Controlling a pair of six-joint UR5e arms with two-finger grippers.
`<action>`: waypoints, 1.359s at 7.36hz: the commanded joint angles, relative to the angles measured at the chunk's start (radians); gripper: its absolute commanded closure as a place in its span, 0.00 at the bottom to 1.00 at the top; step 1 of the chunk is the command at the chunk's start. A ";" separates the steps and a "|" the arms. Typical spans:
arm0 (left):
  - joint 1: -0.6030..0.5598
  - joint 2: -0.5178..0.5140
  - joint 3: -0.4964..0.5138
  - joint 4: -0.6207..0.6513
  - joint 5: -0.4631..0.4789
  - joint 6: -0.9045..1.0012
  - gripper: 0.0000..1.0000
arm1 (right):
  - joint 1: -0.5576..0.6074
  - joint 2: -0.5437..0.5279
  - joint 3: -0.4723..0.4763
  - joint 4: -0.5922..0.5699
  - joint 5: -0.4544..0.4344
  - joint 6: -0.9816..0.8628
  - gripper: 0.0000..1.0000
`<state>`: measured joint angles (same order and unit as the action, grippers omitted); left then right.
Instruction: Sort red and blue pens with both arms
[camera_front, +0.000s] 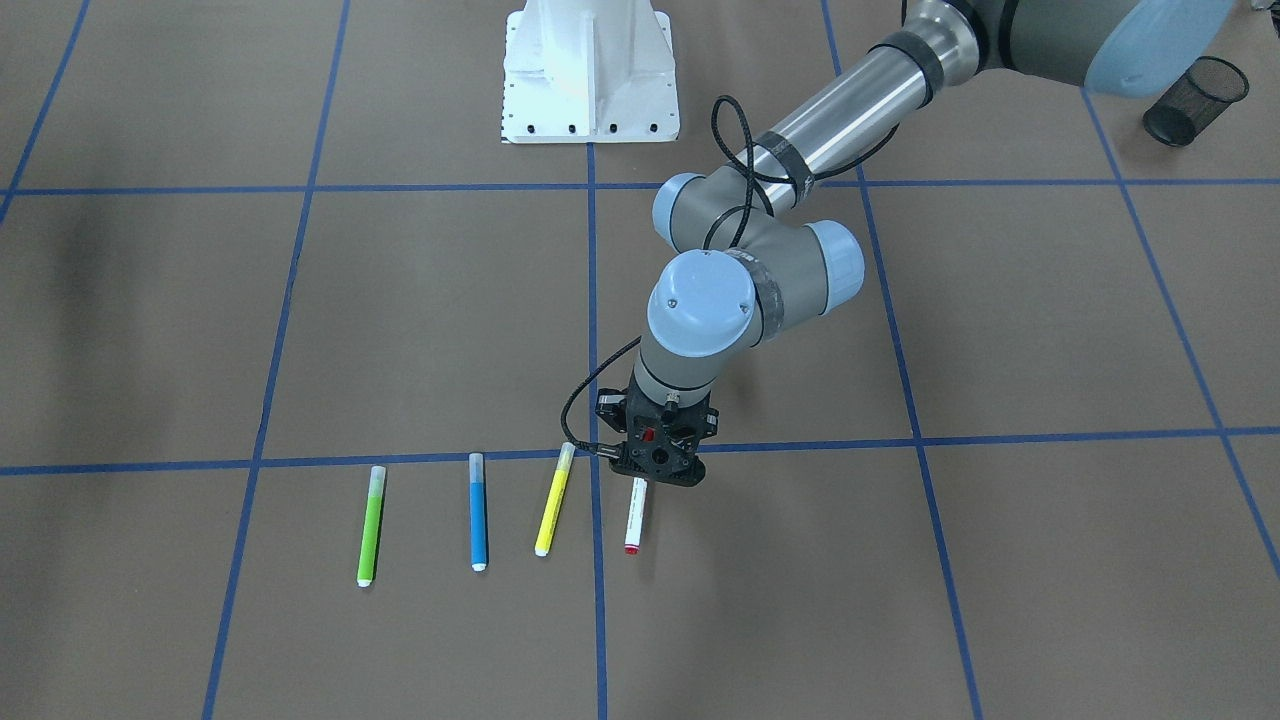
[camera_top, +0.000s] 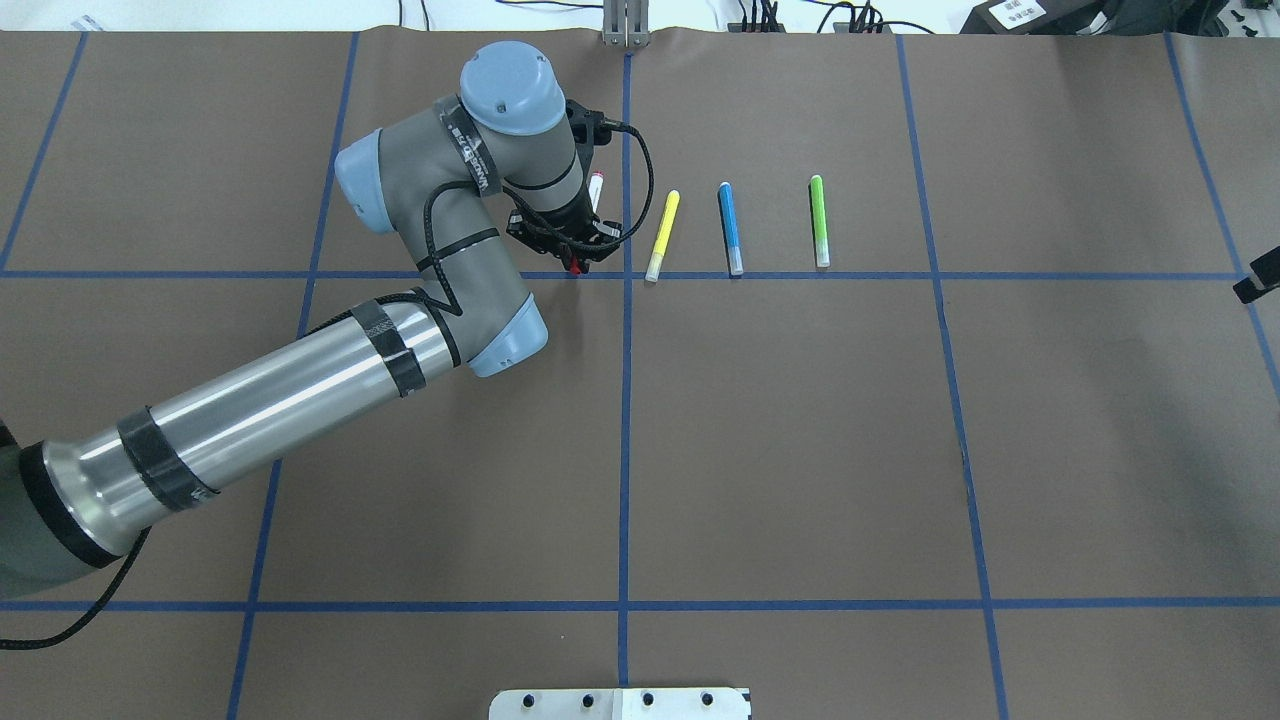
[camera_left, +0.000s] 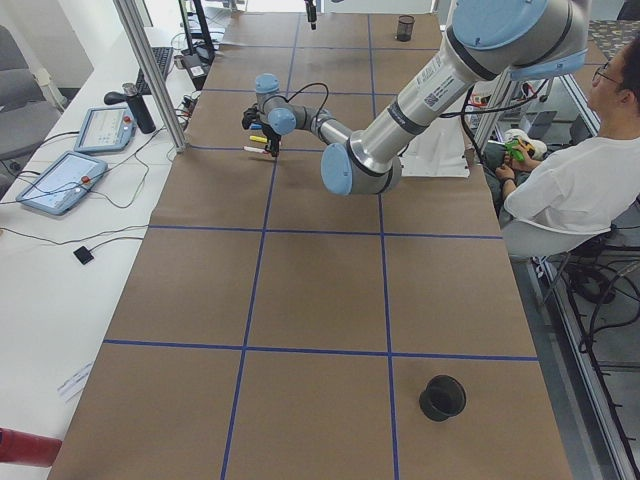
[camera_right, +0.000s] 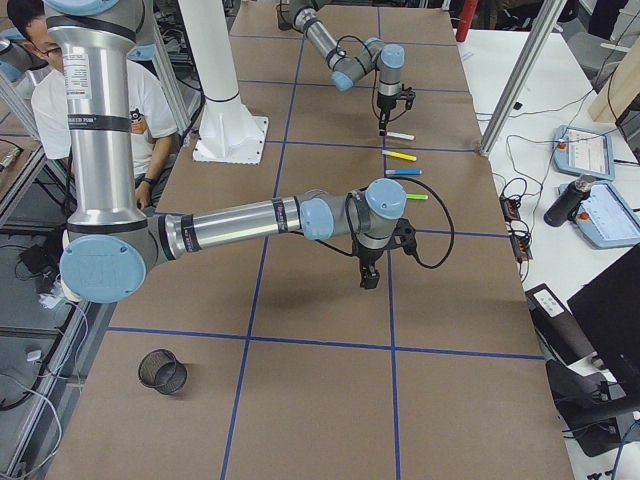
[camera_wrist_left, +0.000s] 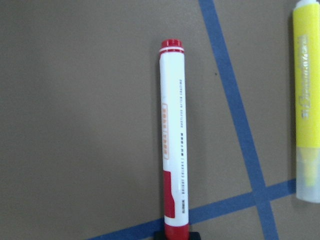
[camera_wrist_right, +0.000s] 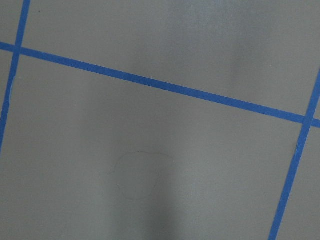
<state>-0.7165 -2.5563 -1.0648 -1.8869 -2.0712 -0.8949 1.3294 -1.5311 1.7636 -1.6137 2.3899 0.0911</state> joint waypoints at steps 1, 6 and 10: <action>-0.061 0.078 -0.137 0.040 -0.087 -0.007 1.00 | -0.056 0.073 0.011 0.023 -0.001 0.209 0.00; -0.174 0.566 -0.646 0.049 -0.171 -0.012 1.00 | -0.342 0.227 0.007 0.294 -0.130 0.810 0.00; -0.350 1.015 -0.938 0.048 -0.321 -0.001 1.00 | -0.538 0.449 -0.141 0.285 -0.315 0.946 0.01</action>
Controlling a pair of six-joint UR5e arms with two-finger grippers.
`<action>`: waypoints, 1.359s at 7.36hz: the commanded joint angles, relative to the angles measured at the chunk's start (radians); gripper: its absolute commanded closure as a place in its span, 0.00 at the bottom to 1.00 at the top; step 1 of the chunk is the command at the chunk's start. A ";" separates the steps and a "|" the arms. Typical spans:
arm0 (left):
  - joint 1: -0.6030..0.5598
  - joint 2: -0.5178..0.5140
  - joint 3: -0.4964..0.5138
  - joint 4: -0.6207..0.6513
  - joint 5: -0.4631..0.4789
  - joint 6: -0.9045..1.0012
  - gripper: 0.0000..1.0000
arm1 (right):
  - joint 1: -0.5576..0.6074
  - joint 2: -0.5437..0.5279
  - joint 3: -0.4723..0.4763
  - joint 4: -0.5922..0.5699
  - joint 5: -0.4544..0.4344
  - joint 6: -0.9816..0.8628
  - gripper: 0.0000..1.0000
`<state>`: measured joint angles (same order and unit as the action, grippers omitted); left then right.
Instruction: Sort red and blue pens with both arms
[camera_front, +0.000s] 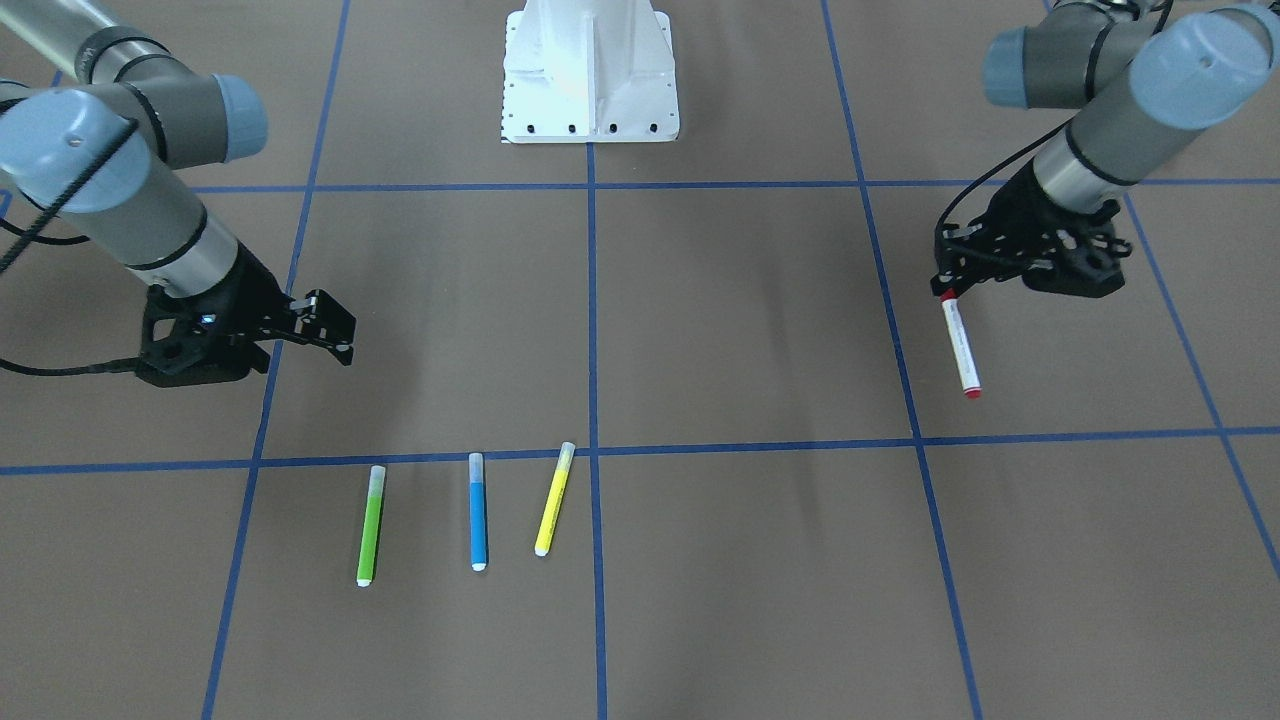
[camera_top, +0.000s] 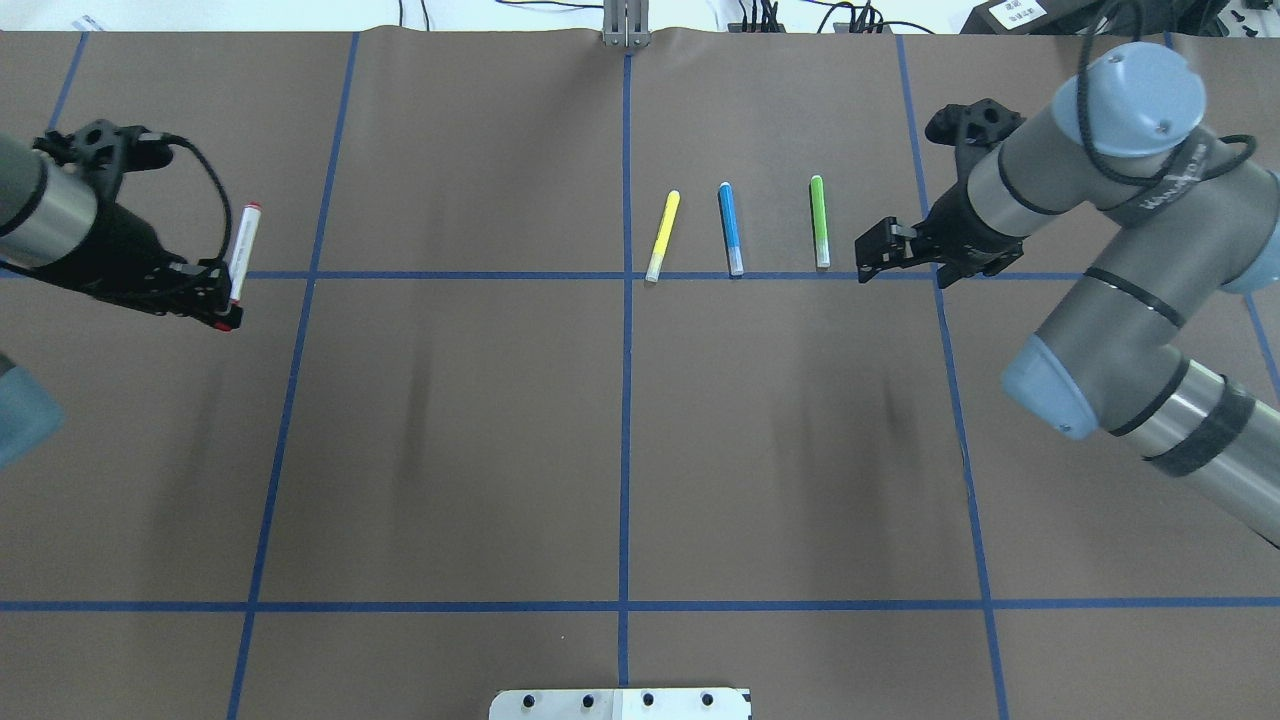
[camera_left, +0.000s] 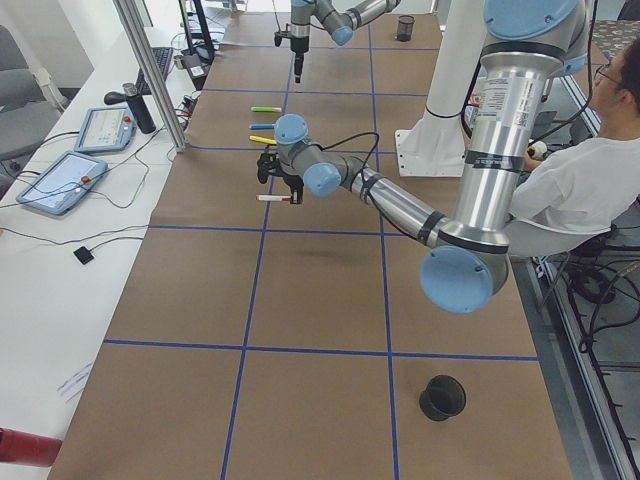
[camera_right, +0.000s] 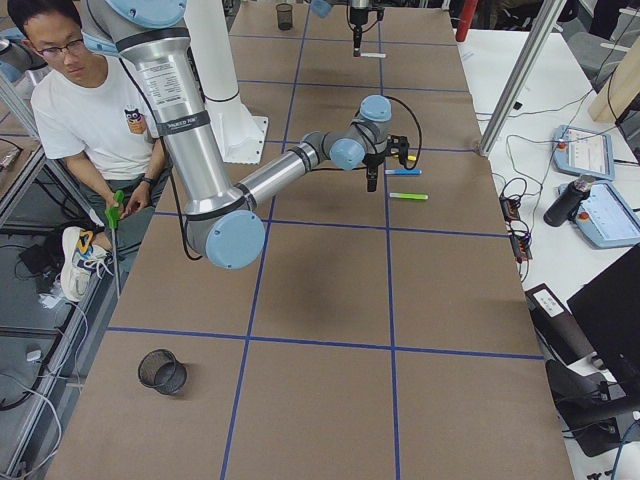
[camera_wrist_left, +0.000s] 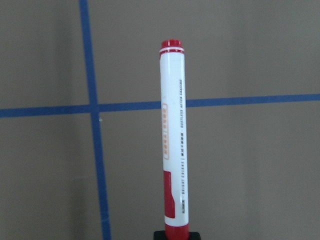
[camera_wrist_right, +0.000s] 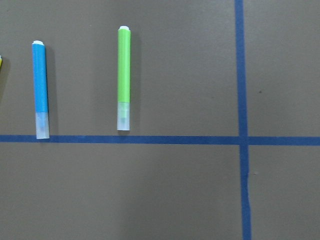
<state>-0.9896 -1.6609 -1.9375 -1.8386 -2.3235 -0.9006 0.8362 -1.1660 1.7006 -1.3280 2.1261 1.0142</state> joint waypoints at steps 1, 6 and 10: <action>-0.146 0.175 -0.090 -0.007 -0.101 0.012 1.00 | -0.057 0.122 -0.132 0.009 -0.075 0.018 0.01; -0.167 0.239 -0.158 -0.005 -0.102 0.012 1.00 | -0.080 0.405 -0.480 0.012 -0.173 -0.042 0.17; -0.169 0.242 -0.170 -0.005 -0.102 0.012 1.00 | -0.092 0.451 -0.588 0.070 -0.167 -0.042 0.30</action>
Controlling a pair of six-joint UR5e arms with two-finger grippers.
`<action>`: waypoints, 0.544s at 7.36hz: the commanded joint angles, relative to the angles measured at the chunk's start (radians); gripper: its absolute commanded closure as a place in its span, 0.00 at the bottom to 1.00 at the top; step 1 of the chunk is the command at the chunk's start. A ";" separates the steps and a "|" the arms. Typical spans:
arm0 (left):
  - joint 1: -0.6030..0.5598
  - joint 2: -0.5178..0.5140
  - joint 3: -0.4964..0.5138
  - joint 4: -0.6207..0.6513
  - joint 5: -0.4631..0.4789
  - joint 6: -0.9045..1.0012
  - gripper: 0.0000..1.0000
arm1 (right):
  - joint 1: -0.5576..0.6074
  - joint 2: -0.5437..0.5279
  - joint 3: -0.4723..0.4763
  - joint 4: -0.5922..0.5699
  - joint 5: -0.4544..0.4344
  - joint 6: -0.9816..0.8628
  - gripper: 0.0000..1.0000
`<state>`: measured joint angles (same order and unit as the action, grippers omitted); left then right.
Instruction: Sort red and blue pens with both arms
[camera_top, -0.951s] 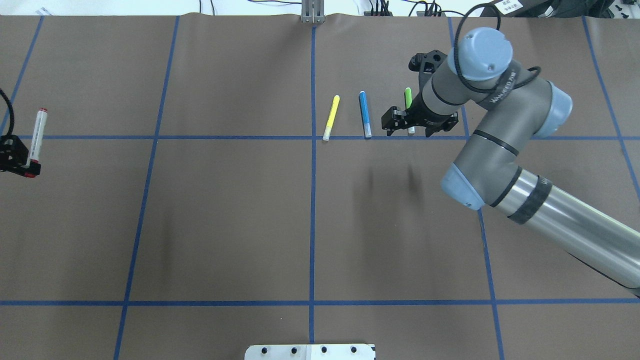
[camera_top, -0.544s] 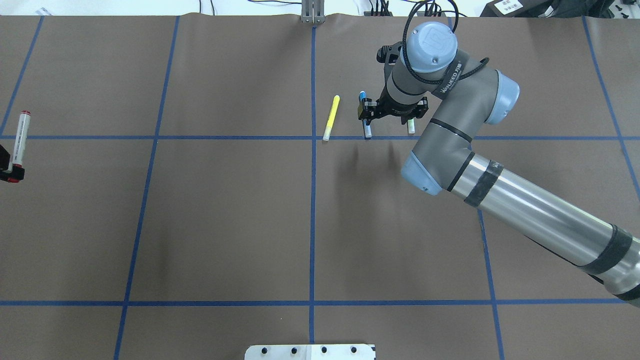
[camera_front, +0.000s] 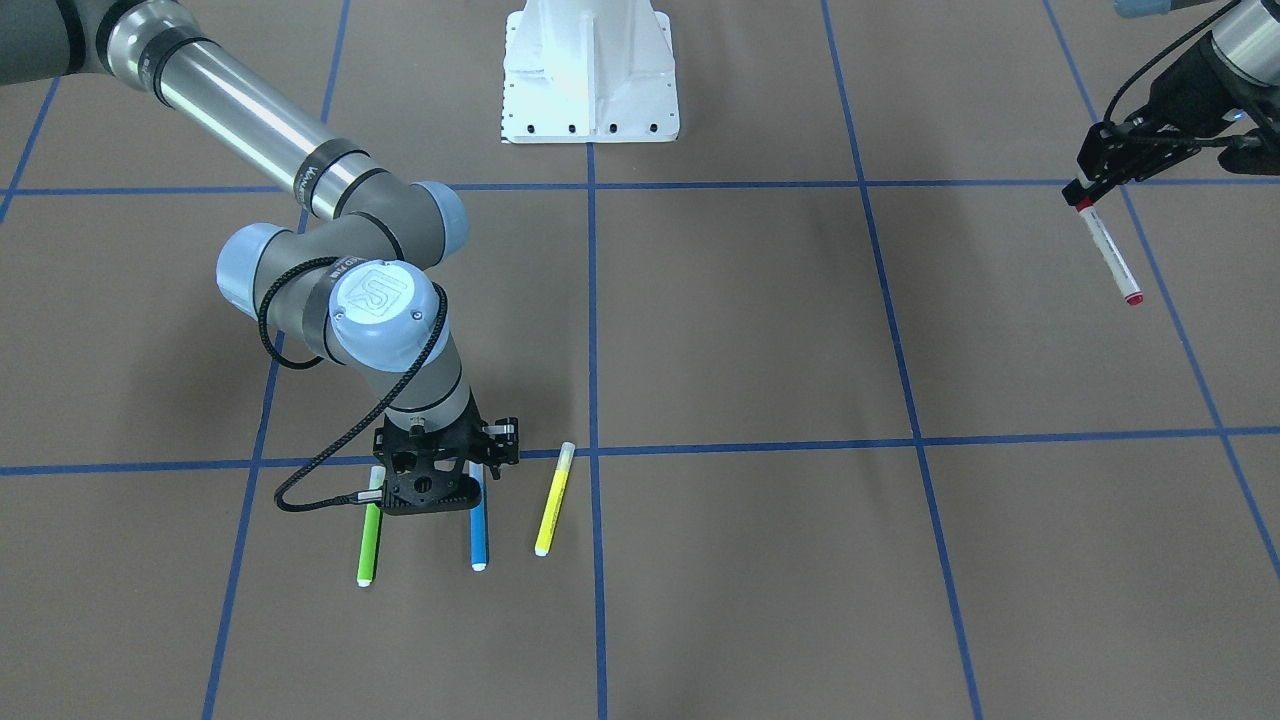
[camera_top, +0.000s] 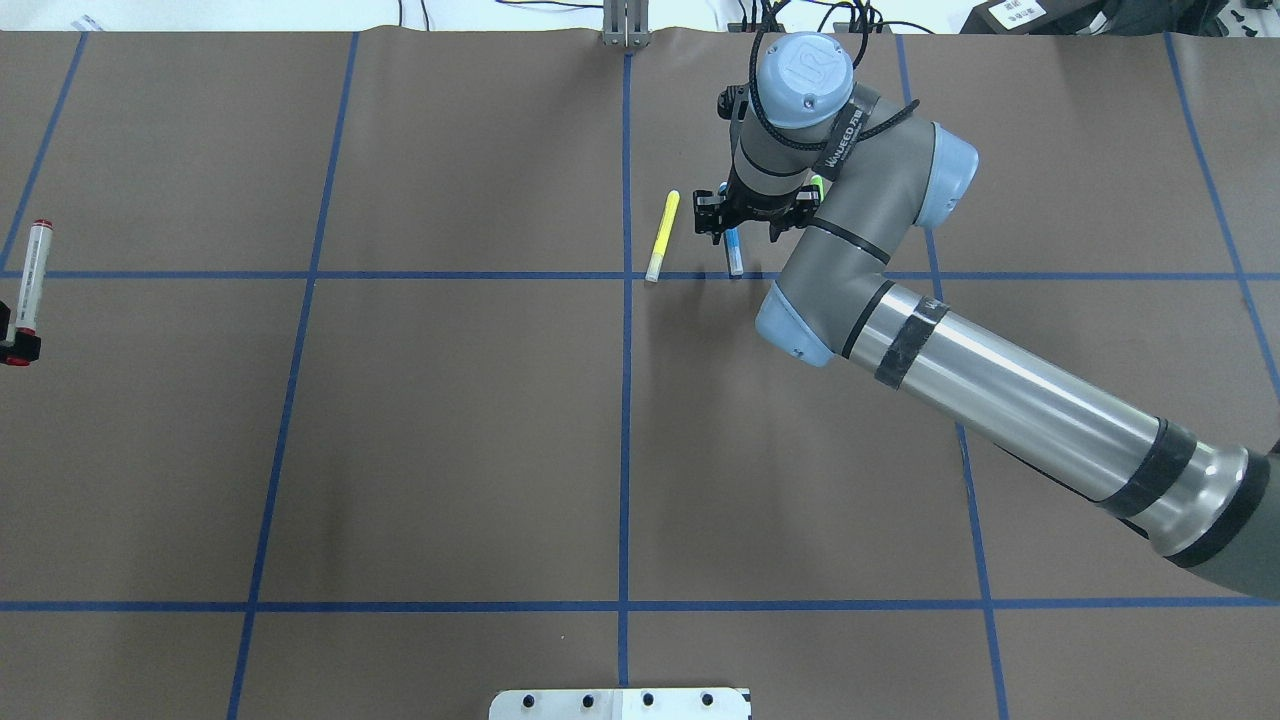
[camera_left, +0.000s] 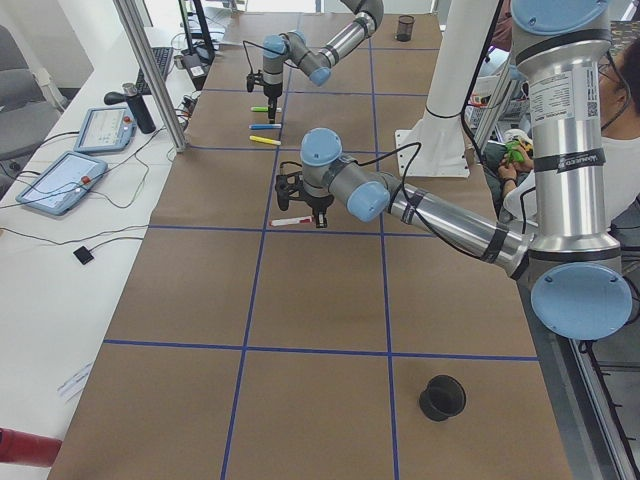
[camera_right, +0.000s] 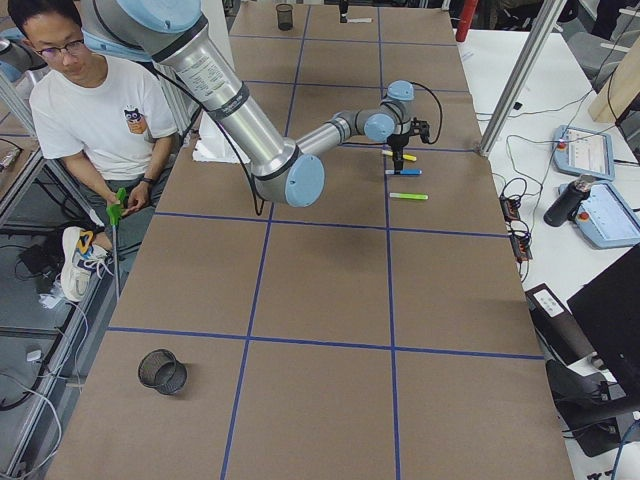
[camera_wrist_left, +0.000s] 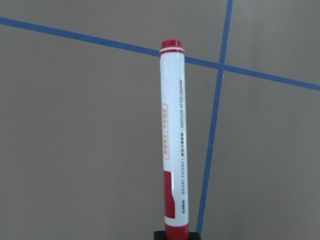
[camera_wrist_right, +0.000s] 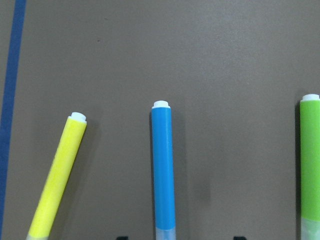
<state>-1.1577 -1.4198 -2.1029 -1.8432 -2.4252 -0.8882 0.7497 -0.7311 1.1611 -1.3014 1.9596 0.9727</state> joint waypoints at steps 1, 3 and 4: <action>0.000 0.008 -0.012 -0.001 0.000 0.000 1.00 | -0.007 0.016 -0.082 0.089 0.001 0.003 0.38; 0.000 0.018 -0.025 -0.001 0.001 0.000 1.00 | -0.007 0.030 -0.080 0.071 0.001 0.014 0.93; 0.000 0.019 -0.029 -0.001 0.000 0.000 1.00 | -0.007 0.016 -0.080 0.074 0.001 0.005 1.00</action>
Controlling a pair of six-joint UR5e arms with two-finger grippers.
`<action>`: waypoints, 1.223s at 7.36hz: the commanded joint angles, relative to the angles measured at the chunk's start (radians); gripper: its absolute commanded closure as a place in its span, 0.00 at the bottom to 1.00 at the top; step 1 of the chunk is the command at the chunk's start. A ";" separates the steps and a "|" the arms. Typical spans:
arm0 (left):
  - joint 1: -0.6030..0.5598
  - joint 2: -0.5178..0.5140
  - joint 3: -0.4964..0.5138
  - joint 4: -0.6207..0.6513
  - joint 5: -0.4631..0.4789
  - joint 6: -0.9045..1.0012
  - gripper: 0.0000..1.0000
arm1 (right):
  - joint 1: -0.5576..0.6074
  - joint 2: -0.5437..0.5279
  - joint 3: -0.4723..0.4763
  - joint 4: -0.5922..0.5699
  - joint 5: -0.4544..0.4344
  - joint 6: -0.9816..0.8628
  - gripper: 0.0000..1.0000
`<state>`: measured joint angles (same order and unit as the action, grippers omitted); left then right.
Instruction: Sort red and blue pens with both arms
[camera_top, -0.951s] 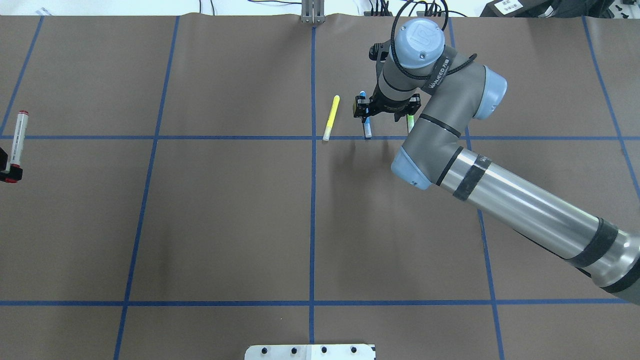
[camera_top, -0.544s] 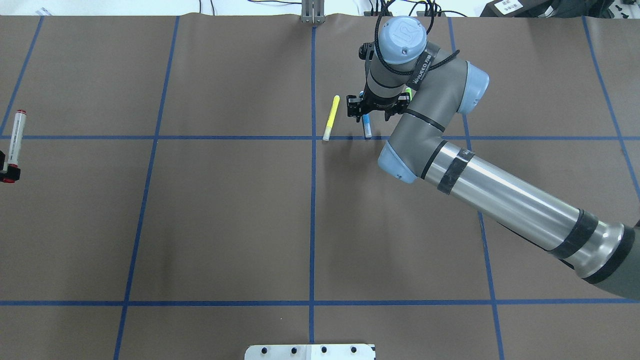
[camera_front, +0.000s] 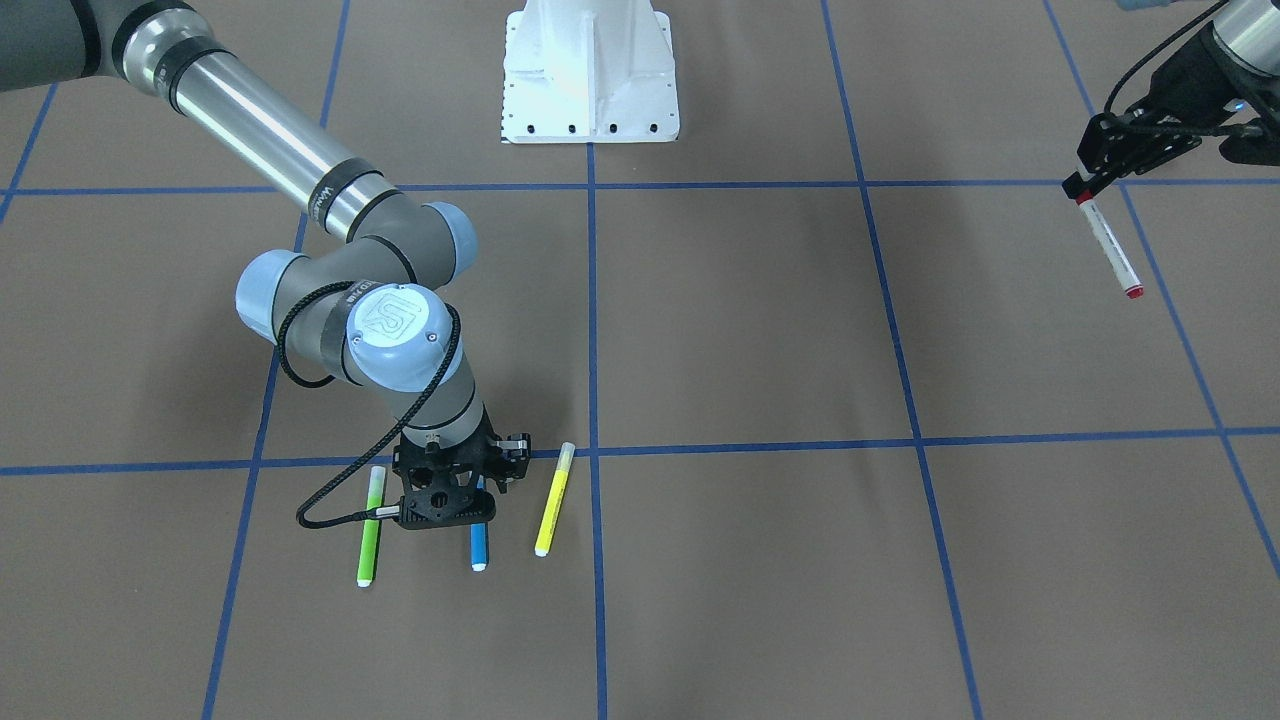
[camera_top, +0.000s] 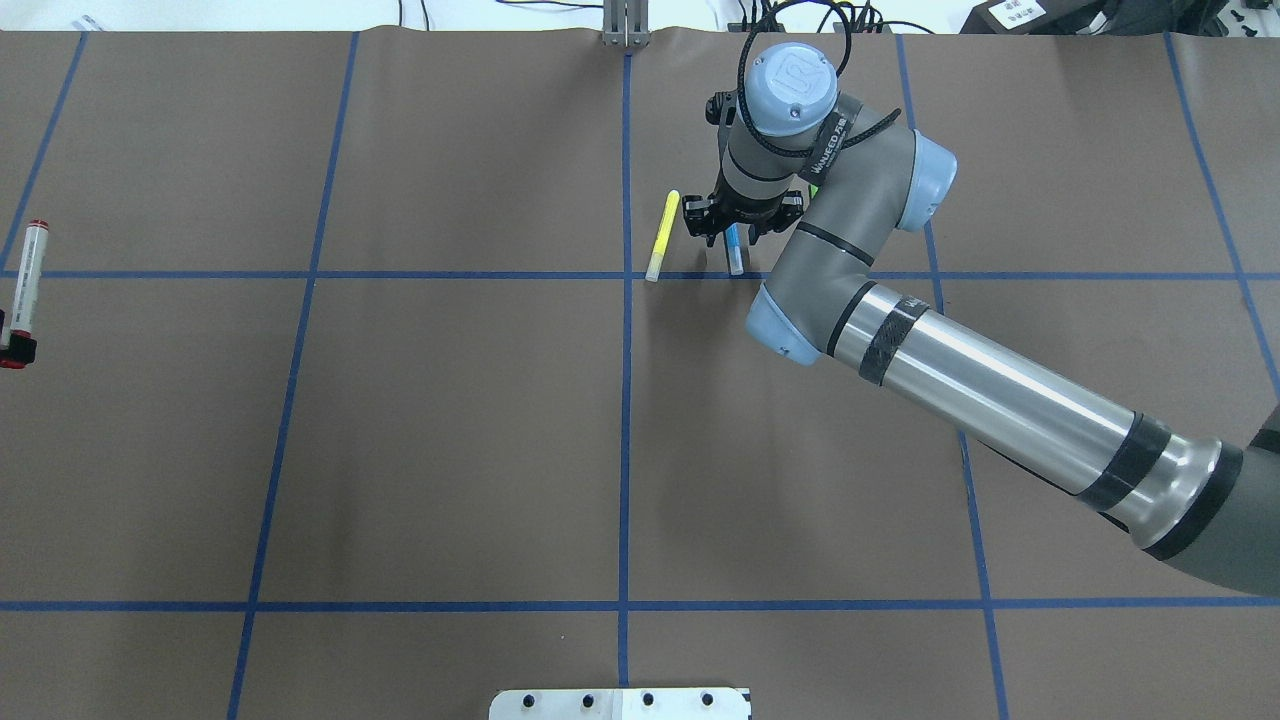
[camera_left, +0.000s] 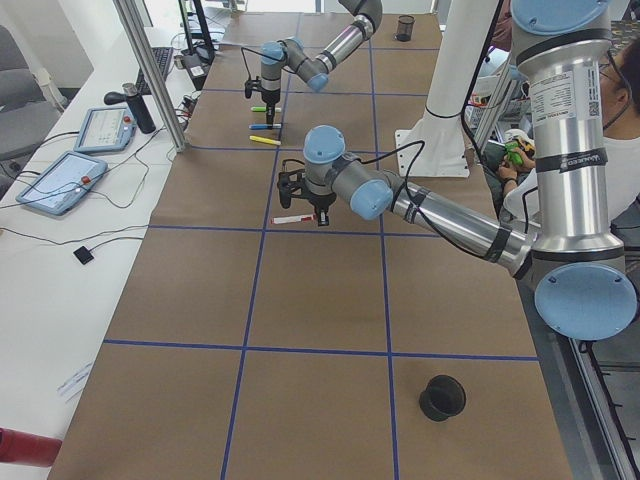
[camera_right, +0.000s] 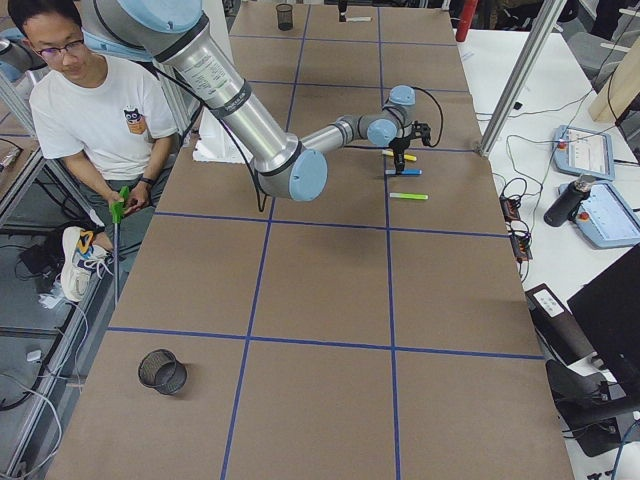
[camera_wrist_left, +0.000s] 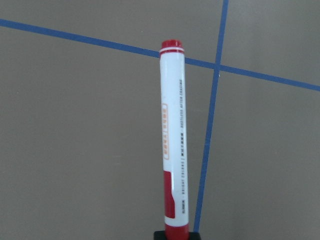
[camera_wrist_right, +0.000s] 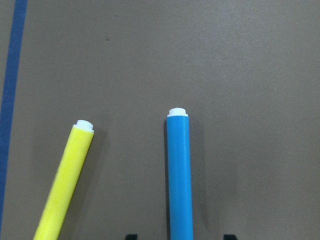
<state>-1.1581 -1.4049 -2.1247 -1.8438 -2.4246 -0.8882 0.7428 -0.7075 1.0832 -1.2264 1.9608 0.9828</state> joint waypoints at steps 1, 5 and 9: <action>0.000 0.003 -0.008 0.000 -0.001 0.000 1.00 | 0.000 -0.009 0.001 -0.001 0.001 -0.003 1.00; -0.006 0.030 -0.027 -0.002 -0.002 0.002 1.00 | 0.030 -0.010 0.038 -0.008 0.047 0.014 1.00; -0.026 0.115 -0.086 -0.003 -0.001 0.002 1.00 | 0.046 -0.059 0.136 -0.102 0.090 0.036 0.86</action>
<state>-1.1809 -1.3021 -2.2028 -1.8468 -2.4264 -0.8867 0.7953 -0.7460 1.2069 -1.3237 2.0577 1.0047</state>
